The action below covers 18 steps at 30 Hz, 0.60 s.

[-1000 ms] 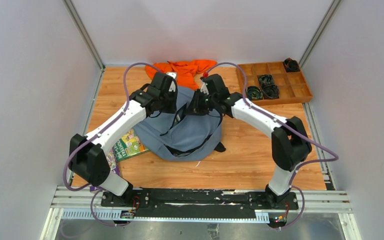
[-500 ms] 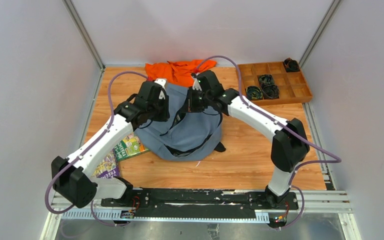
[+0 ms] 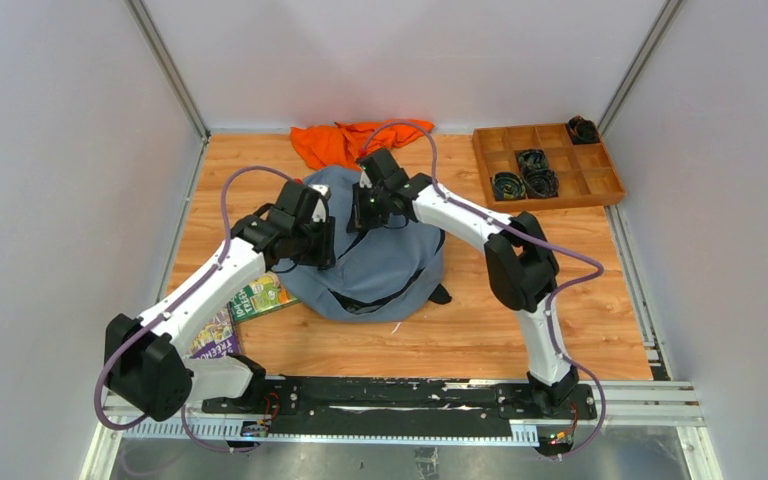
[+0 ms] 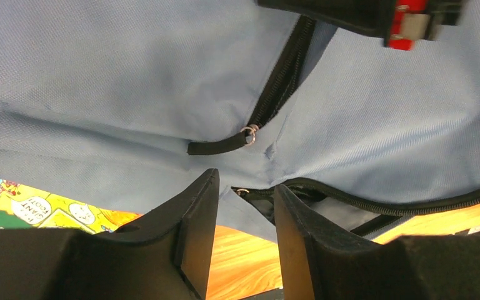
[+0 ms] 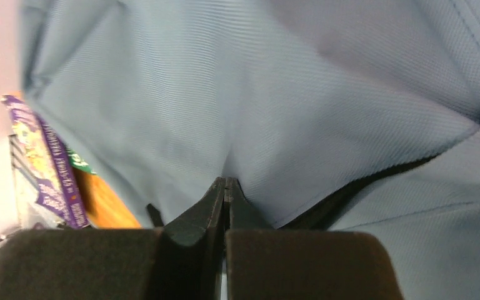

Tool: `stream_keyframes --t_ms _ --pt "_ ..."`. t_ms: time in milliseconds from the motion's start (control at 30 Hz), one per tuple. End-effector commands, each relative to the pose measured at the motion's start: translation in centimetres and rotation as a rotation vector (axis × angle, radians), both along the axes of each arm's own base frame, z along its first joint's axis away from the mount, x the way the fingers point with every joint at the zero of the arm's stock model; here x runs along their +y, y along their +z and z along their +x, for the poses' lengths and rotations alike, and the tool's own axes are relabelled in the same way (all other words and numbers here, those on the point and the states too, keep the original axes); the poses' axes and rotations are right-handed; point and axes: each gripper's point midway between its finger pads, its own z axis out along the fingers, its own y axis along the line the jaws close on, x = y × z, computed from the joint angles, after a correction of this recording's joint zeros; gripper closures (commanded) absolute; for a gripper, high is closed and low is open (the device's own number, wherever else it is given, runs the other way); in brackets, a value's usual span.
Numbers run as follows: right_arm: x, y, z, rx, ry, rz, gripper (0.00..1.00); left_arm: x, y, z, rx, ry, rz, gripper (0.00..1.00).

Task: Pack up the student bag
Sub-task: Place the stationery in the student bag.

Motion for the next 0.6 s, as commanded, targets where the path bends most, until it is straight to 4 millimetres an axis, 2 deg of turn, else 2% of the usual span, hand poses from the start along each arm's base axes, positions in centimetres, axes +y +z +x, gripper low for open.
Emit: stream_keyframes --t_ms 0,100,200,267,333,433,567 --pt "-0.7 -2.1 0.2 0.015 0.008 -0.086 1.0 -0.1 -0.8 -0.7 0.034 -0.034 -0.002 0.55" --pt "-0.8 -0.7 0.2 -0.013 0.007 -0.076 1.0 -0.2 -1.4 -0.8 0.052 -0.049 0.006 0.49" --pt "-1.6 1.8 0.2 -0.074 -0.003 -0.069 1.0 -0.4 -1.8 -0.8 0.073 -0.058 0.011 0.44" --pt "-2.4 3.5 0.0 -0.113 -0.012 -0.066 0.99 -0.2 -1.8 -0.5 0.067 -0.04 0.02 0.45" --pt "-3.6 5.2 -0.4 -0.151 -0.03 -0.065 0.99 0.7 -1.8 -0.1 0.047 0.017 0.051 0.51" --pt "-5.1 5.9 -1.3 -0.179 -0.06 -0.055 0.97 2.7 -1.9 0.4 0.022 0.146 0.096 0.59" --pt "-6.2 5.6 -2.5 -0.167 -0.076 -0.037 0.96 4.1 -1.5 0.3 0.019 0.282 0.032 0.59"
